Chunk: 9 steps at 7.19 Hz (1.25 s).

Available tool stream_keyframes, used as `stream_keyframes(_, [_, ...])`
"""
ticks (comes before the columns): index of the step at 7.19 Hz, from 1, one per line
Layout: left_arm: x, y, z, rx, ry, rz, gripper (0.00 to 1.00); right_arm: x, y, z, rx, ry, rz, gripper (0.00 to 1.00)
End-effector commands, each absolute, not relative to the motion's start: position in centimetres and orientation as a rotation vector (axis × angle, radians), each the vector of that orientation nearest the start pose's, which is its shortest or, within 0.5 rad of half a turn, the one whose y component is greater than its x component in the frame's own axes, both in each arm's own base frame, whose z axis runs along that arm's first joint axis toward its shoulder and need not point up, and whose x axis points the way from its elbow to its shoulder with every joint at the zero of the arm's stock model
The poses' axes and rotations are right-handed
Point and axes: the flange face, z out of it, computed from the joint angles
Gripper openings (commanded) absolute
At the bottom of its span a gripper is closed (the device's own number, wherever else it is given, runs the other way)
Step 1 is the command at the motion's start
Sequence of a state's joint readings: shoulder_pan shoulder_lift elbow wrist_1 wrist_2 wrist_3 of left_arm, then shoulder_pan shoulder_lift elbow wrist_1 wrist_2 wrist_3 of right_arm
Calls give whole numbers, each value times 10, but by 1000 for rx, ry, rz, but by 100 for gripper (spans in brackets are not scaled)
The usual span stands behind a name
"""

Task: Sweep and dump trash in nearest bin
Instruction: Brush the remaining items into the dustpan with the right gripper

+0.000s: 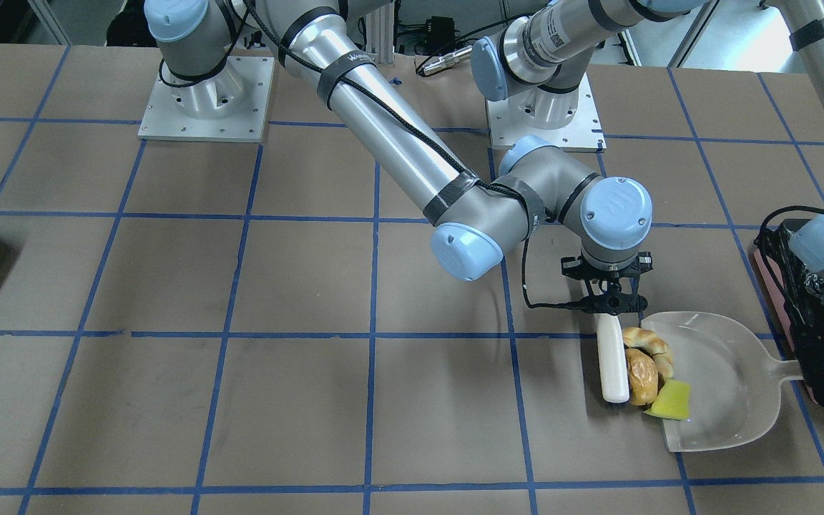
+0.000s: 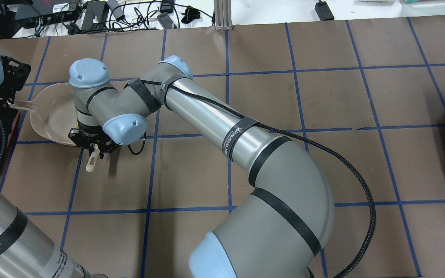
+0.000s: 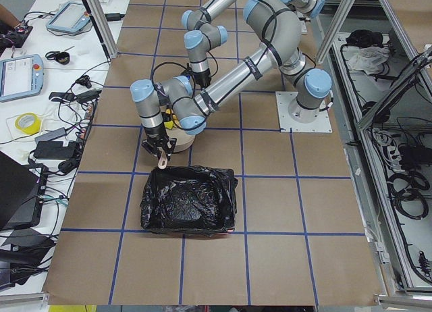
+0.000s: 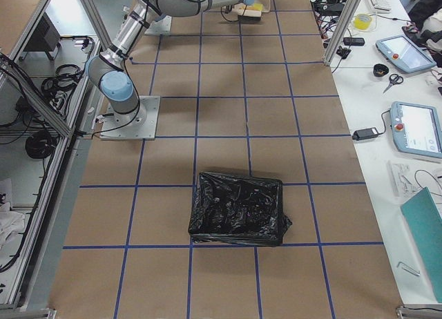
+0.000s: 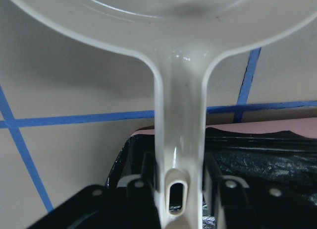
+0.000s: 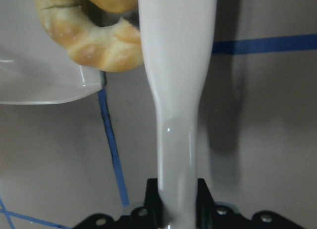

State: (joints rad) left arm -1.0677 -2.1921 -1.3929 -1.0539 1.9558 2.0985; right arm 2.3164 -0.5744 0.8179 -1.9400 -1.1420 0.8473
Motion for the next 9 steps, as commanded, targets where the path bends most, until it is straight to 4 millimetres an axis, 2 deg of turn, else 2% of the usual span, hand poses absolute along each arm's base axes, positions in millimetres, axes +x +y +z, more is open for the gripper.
stream_keyframes(1, [257,-667,255,-2319,-2296,-580,0,716,-505,223,87,2623,264,0])
stream_keyframes(3, [257,-667,255,-2319,-2296,-580,0,737,-506,233,65,2570,232,0])
stream_keyframes(4, [257,-667,255,-2319,-2296,-580,0,744,-510,231,68,2559,220,0])
stream_keyframes(6, [257,-667,255,-2319,-2296,-580,0,755,-504,219,56,2559,225,0])
stream_keyframes(9, [257,-667,252,-2319,-2290,-579,0,765,-494,237,50,2518,238,0])
